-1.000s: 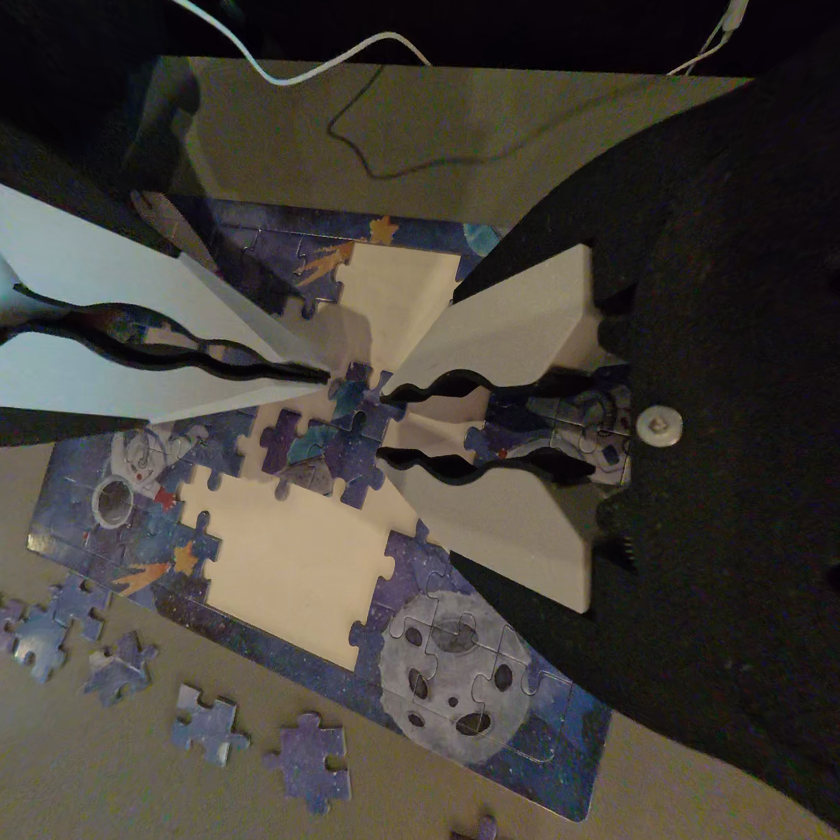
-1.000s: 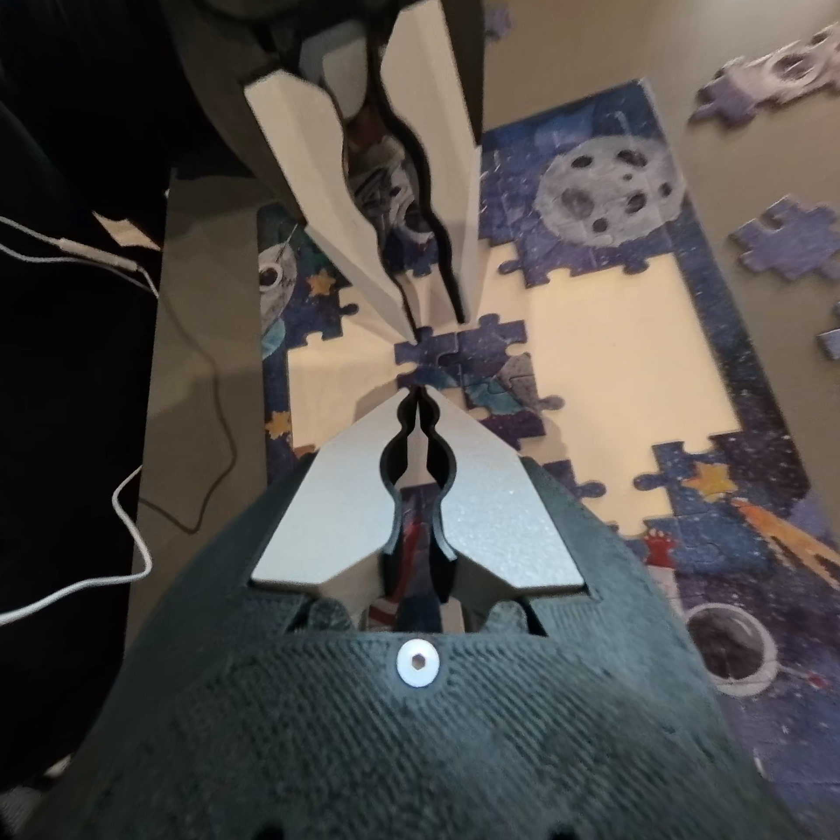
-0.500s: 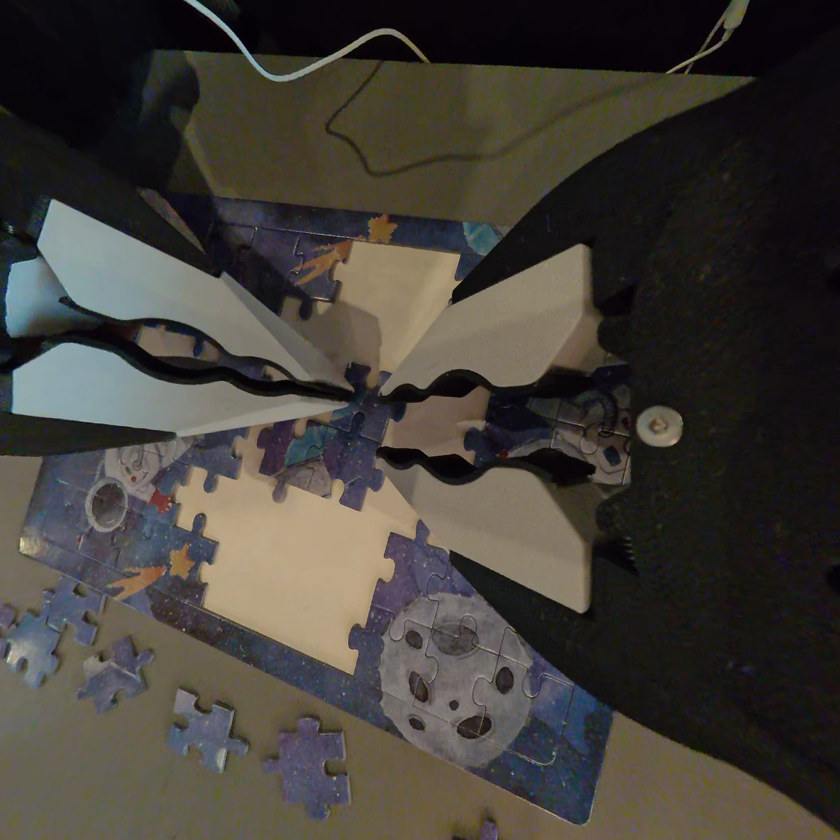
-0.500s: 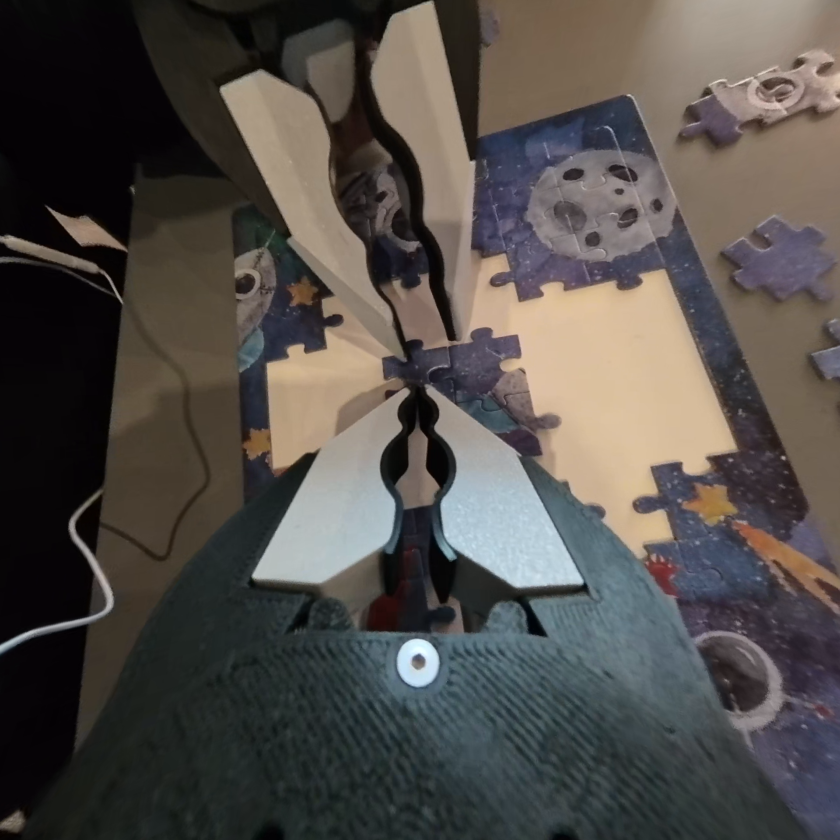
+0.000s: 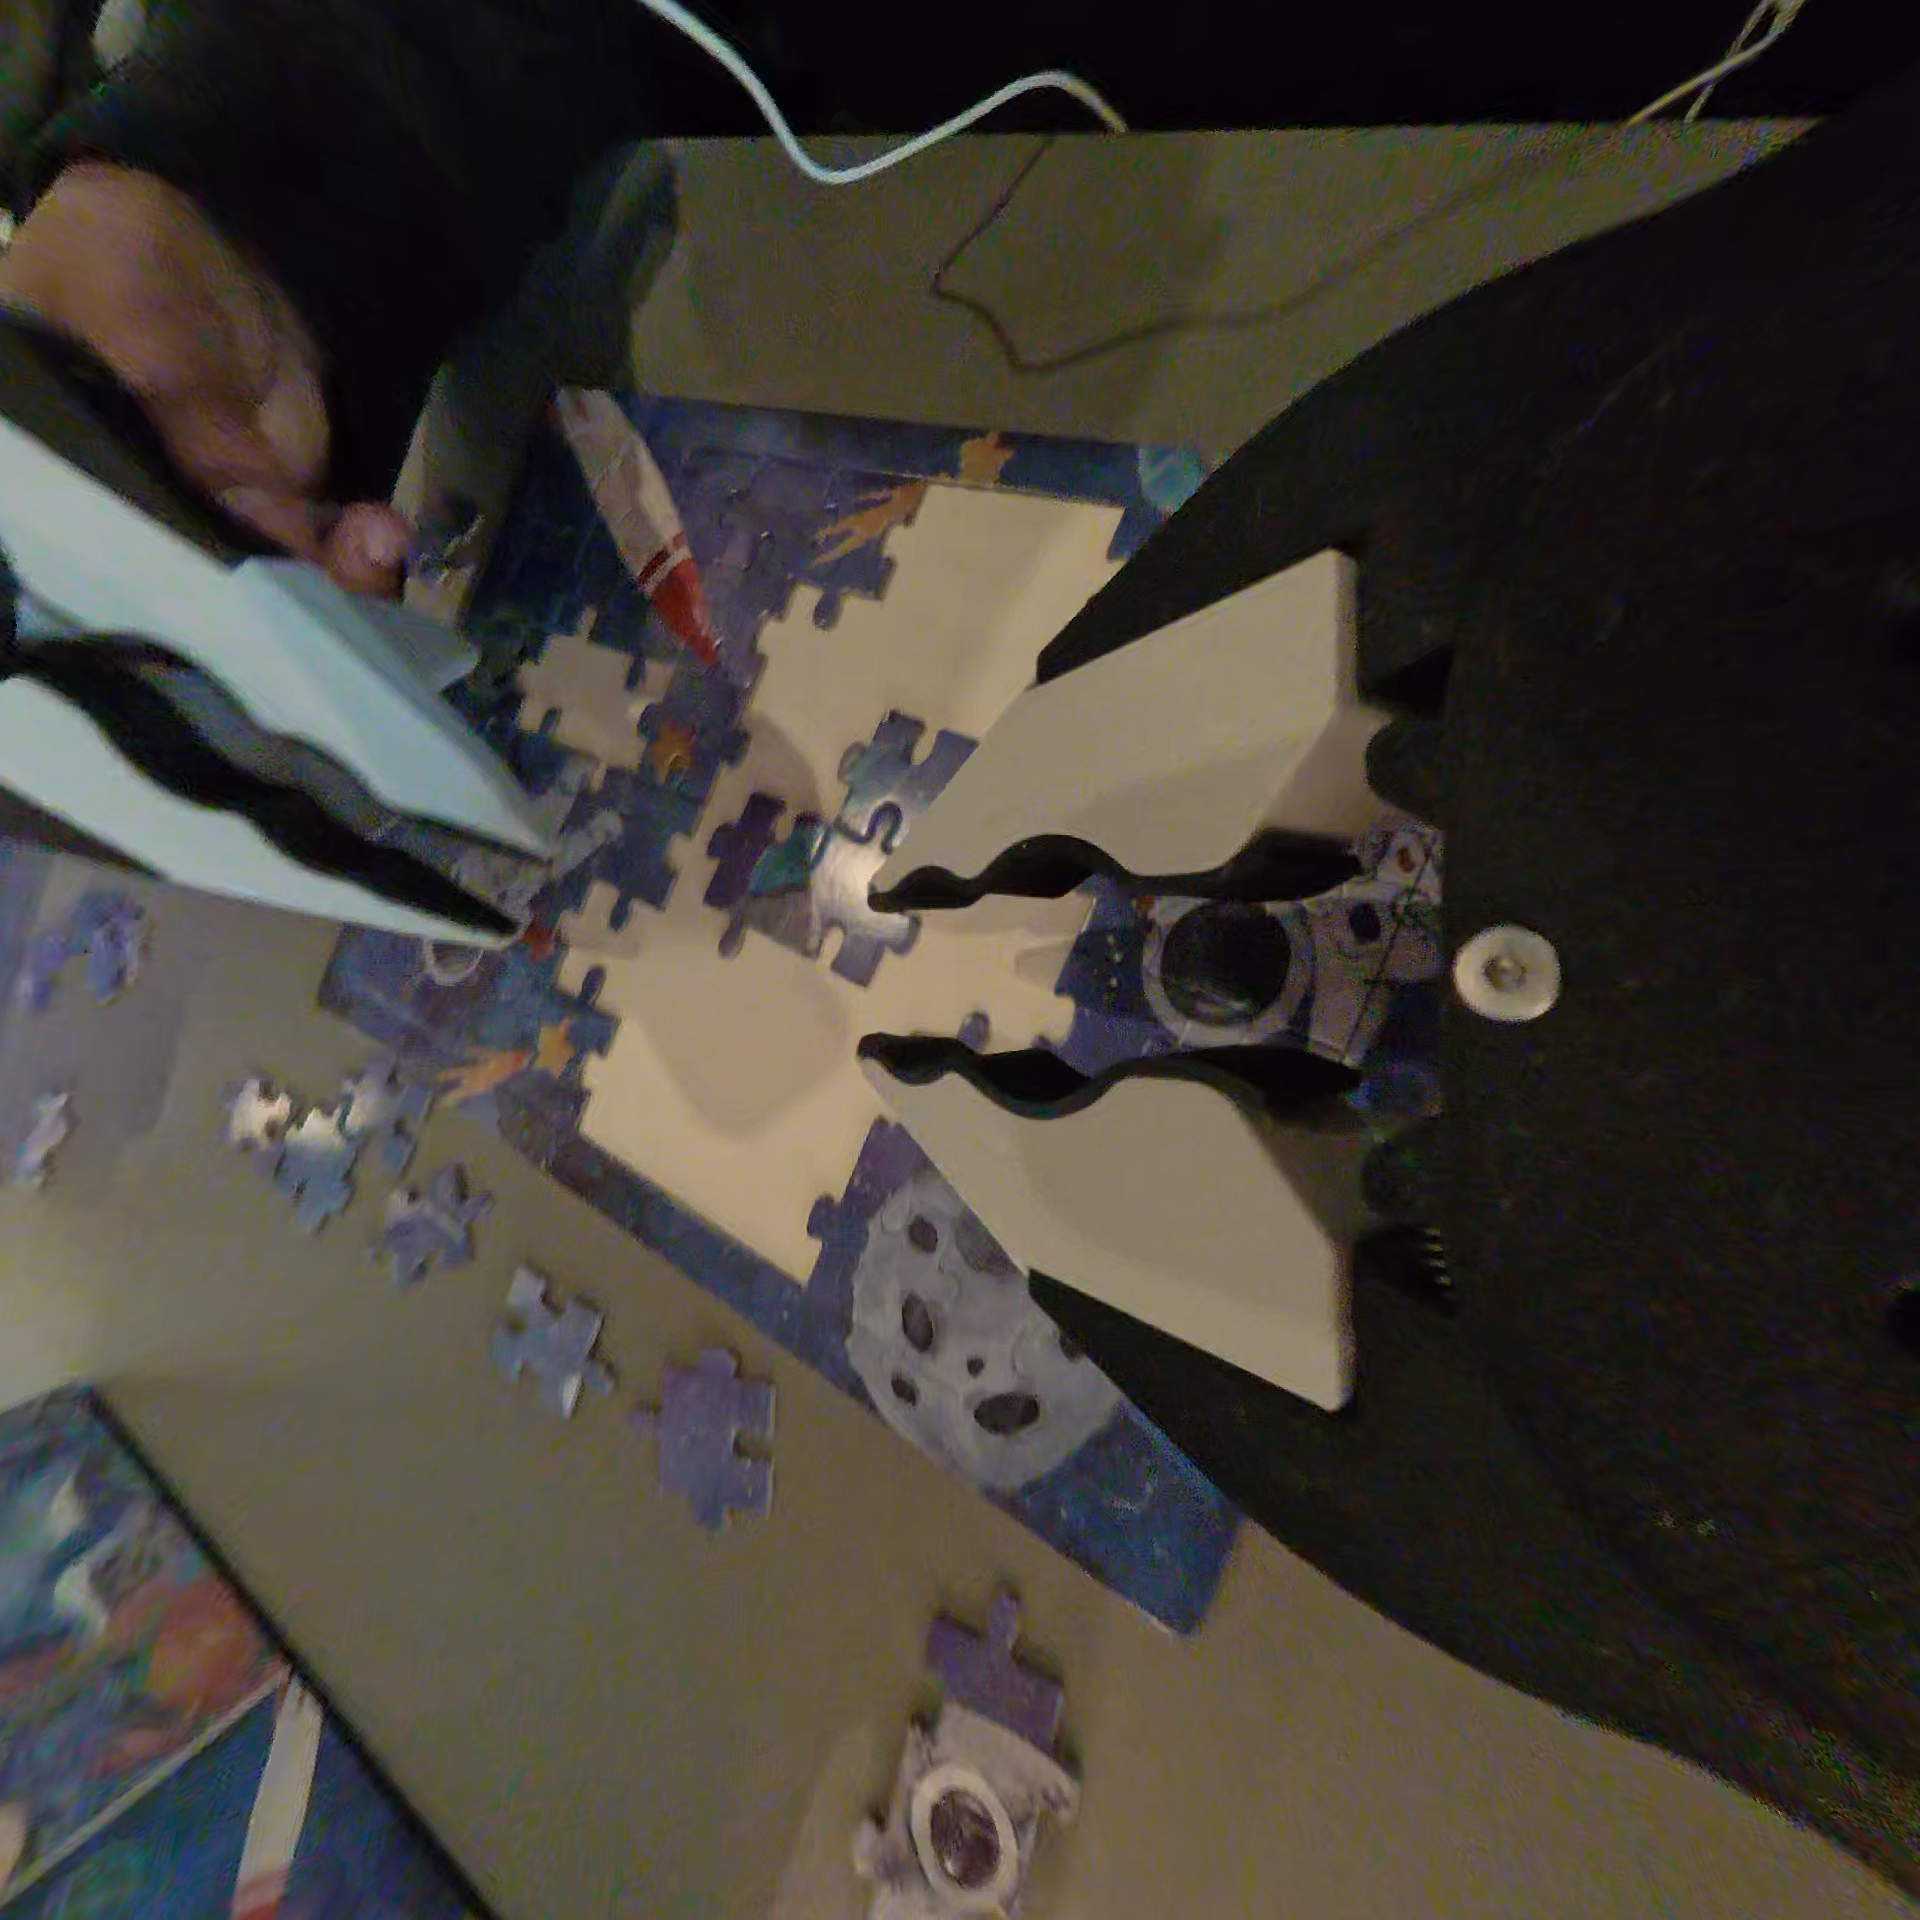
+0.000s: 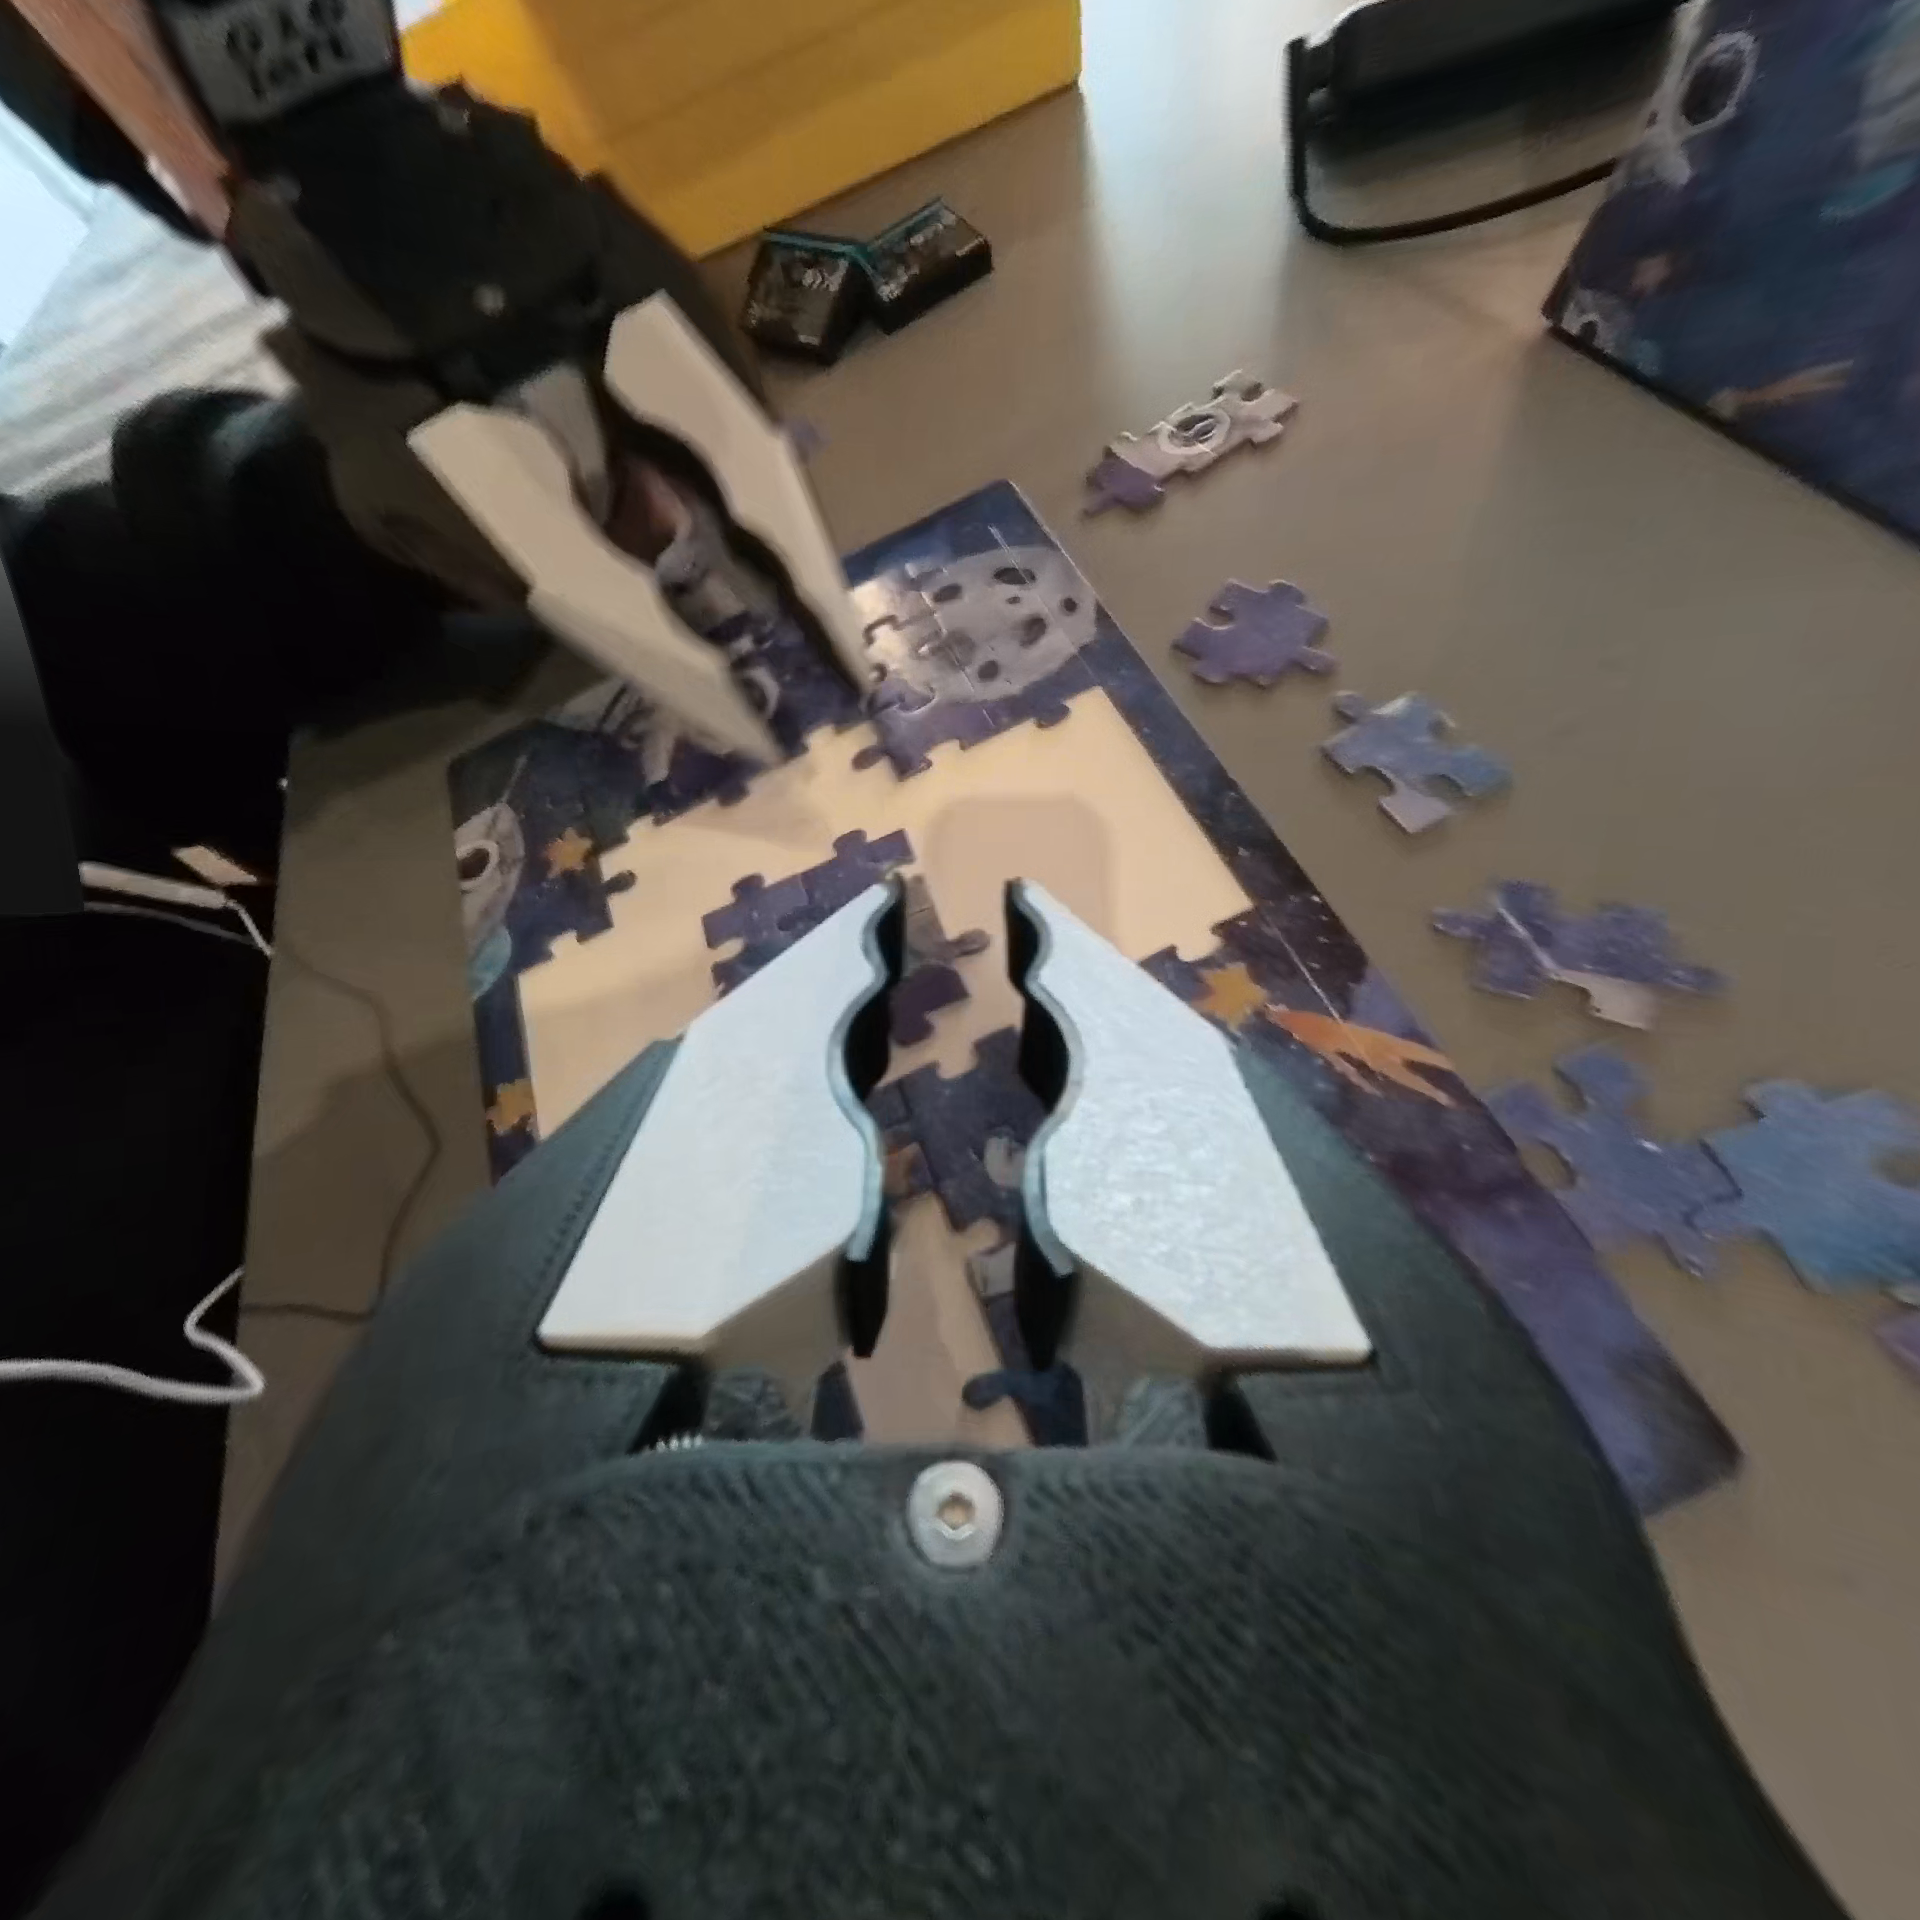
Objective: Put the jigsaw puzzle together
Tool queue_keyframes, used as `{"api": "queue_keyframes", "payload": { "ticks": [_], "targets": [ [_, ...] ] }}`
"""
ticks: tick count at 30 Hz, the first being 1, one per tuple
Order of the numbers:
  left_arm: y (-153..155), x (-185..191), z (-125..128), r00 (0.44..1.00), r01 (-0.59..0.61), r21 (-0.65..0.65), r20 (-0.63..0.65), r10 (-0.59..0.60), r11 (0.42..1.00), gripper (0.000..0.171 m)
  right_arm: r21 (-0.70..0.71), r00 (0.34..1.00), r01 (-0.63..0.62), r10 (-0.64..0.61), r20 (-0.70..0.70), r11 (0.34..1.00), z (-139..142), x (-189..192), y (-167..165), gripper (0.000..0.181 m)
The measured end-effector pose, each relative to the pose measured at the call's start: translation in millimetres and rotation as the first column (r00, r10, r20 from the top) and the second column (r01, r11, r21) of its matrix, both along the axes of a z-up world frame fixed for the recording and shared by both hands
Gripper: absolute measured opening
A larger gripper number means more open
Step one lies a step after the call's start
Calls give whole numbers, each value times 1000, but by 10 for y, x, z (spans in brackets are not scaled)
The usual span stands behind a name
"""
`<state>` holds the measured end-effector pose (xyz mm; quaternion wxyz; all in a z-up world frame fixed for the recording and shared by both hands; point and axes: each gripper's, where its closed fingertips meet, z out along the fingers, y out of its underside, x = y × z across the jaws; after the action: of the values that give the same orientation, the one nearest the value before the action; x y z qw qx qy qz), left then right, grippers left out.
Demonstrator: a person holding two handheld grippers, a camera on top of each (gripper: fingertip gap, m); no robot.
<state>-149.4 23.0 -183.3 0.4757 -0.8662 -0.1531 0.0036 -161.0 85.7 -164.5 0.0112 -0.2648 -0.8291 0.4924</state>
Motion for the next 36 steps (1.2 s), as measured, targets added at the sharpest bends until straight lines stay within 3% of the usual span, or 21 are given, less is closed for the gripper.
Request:
{"api": "queue_keyframes", "payload": {
  "ticks": [9, 36],
  "targets": [
    [-108, -192, 95, 994, -95, 47, -43, 97, 994, 20, 103, 985, -148, 137, 106, 984, -289, 287, -153, 34],
    [-62, -96, 40, 998, -40, 11, -54, 40, 999, 21, 180, 989, -127, 110, 102, 975, -415, 242, -92, 32]
  ]
}}
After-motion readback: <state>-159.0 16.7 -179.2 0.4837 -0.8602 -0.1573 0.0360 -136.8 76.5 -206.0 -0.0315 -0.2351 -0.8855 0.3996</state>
